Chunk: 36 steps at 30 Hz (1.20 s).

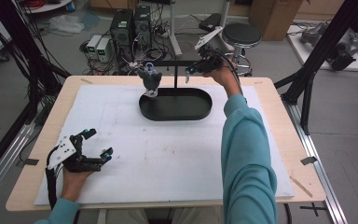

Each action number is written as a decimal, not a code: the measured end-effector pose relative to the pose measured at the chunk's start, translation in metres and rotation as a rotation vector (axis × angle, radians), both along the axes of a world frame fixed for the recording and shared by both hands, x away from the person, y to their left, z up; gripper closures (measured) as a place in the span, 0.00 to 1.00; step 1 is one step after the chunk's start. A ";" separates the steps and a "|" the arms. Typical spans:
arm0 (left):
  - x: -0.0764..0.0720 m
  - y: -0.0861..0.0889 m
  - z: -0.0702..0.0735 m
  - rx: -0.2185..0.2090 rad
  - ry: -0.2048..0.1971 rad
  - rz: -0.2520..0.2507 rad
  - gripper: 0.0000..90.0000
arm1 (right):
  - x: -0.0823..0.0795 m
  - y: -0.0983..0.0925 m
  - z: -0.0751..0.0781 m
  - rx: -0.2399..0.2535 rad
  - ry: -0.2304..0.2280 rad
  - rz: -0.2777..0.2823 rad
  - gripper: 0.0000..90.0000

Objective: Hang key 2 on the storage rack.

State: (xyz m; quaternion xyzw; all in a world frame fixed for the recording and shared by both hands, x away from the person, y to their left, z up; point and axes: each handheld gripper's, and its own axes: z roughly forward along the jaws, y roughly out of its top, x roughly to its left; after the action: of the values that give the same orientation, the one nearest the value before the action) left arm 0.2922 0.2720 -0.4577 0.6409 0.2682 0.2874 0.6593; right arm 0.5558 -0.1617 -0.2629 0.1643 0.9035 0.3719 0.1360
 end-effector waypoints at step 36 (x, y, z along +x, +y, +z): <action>0.000 0.000 0.000 -0.001 -0.001 -0.001 0.02 | 0.008 0.003 -0.004 -0.017 -0.074 -0.075 0.98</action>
State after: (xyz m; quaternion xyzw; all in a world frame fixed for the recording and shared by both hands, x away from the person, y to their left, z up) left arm 0.2922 0.2719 -0.4577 0.6407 0.2679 0.2873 0.6597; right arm 0.5636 -0.1587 -0.2673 0.1830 0.8941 0.3647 0.1846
